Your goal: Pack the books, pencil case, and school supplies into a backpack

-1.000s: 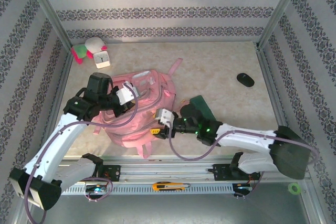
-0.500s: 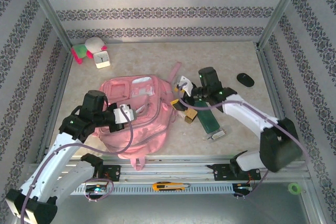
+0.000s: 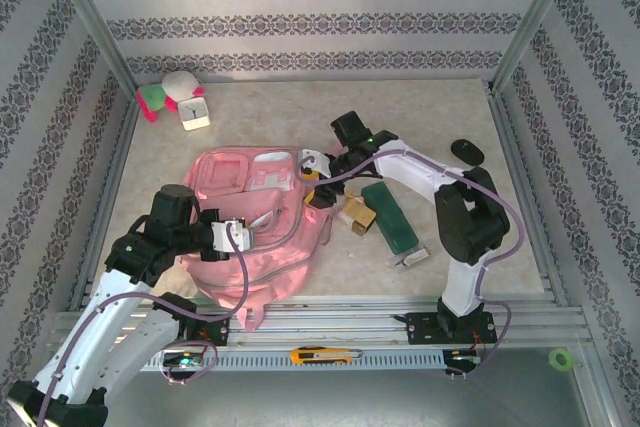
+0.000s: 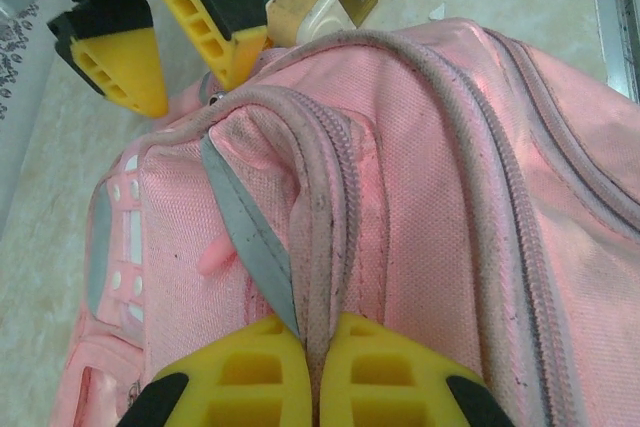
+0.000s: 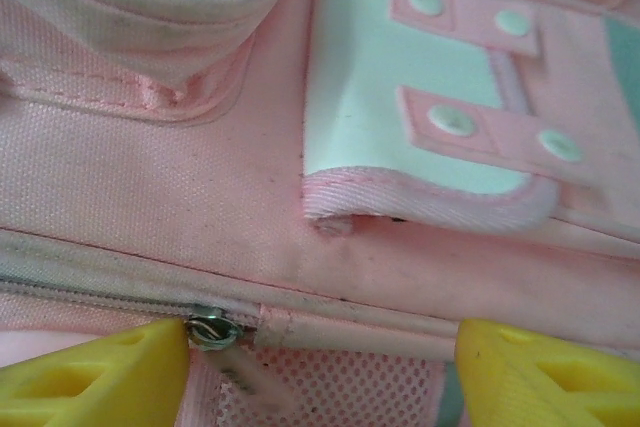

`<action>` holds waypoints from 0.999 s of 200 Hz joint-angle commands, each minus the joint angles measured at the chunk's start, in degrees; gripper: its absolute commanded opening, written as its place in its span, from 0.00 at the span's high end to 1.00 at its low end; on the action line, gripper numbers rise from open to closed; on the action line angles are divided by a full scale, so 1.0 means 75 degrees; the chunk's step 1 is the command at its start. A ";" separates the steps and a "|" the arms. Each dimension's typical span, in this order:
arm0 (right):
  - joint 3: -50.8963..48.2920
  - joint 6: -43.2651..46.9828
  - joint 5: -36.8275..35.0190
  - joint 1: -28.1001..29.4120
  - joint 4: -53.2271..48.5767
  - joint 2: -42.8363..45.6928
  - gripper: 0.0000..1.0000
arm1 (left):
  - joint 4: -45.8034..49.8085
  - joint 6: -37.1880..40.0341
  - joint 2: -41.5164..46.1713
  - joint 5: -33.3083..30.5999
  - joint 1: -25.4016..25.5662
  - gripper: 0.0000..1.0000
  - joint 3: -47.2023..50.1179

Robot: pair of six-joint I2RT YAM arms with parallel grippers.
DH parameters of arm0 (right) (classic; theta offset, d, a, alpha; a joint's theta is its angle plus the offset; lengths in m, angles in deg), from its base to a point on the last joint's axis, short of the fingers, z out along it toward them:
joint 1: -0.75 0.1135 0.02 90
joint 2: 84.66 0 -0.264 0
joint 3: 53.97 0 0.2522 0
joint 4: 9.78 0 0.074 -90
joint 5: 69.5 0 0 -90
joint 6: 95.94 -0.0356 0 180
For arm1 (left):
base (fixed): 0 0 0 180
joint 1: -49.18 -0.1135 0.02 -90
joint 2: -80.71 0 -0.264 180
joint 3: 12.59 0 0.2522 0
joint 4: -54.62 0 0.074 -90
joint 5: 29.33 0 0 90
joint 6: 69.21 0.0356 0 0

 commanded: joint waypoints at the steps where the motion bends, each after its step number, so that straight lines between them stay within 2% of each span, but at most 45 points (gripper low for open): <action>1: 0.0272 0.0619 0.0315 0.0041 -0.1309 -0.0102 0.31 | -0.0924 0.0242 0.0171 0.0339 -0.0051 1.00 -0.0116; 29: 0.0292 0.0249 0.0455 0.0023 -0.1568 -0.0165 0.36 | -0.1214 0.0101 0.0160 0.0226 -0.0053 1.00 -0.0118; 60: 0.0275 -0.0121 0.0860 -0.0018 -0.1596 -0.0270 0.49 | -0.1444 -0.0102 0.0170 0.0353 -0.0055 1.00 -0.0146; 83: 0.0345 -0.0485 0.1225 -0.0005 -0.1348 -0.0419 0.45 | -0.1533 -0.0153 0.0158 0.0589 -0.0057 1.00 -0.0157; 101: 0.0455 -0.0686 0.1537 -0.0012 -0.1179 -0.0533 0.46 | -0.1542 -0.0206 0.0136 0.0724 -0.0057 1.00 -0.0164; 114: 0.0597 -0.0737 0.1716 -0.0017 -0.1264 -0.0612 0.54 | -0.1599 -0.0274 0.0135 0.0753 -0.0059 1.00 -0.0163; 145: 0.0503 -0.0903 0.1806 -0.0169 -0.1297 -0.0419 0.85 | -0.1864 -0.0508 0.0061 0.0345 -0.0049 1.00 -0.0026; 166: 0.0217 -0.1102 0.1872 -0.0275 -0.1185 -0.0036 0.97 | -0.1934 -0.0750 -0.0178 -0.0217 -0.0048 1.00 -0.0013; 173: 0.0103 -0.1170 0.1849 -0.0287 -0.1090 0.0114 1.00 | -0.1861 -0.0768 -0.0263 -0.0369 -0.0048 1.00 -0.0040; 200: -0.0138 -0.1486 0.1511 -0.0217 -0.0834 0.0581 1.00 | -0.2045 -0.1111 -0.0513 -0.1031 -0.0017 1.00 -0.0023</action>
